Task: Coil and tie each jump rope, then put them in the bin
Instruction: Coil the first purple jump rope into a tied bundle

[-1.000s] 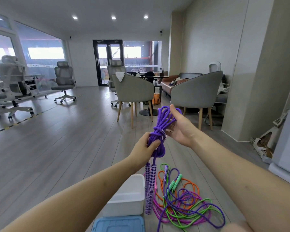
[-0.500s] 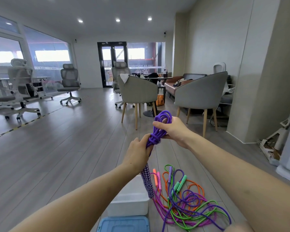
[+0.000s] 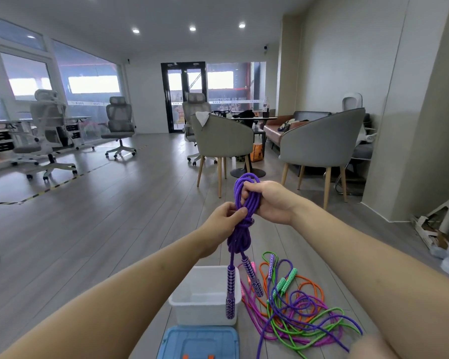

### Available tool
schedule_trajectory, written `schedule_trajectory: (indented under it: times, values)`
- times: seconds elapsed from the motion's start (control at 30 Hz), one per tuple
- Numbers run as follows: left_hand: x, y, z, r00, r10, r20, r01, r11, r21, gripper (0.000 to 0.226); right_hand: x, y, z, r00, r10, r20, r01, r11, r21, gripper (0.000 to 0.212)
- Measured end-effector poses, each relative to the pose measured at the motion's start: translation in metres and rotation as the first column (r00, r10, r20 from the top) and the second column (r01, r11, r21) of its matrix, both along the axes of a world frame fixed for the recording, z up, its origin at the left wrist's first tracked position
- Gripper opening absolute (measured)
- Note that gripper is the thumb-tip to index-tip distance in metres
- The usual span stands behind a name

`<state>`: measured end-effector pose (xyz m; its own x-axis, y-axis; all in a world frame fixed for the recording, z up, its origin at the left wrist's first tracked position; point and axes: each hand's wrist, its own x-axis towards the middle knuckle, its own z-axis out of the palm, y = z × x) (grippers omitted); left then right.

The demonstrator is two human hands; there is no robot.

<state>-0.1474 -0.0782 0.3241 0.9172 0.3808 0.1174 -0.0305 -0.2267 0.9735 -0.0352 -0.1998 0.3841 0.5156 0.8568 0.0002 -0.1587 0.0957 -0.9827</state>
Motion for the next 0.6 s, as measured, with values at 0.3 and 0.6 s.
schedule_trajectory:
  times: [0.3,0.6]
  values:
    - [-0.031,-0.005,-0.004,0.996,0.054,0.07,-0.043,0.987,-0.157,0.045,-0.026,0.029,0.003,0.947,0.002,-0.32,0.03,0.995,0.092,0.022]
    - [-0.088,0.022,-0.109,0.994,-0.004,-0.108,-0.011,0.991,-0.131,0.044,-0.036,0.066,-0.041,0.971,0.059,-0.231,-0.061,0.998,-0.001,0.004]
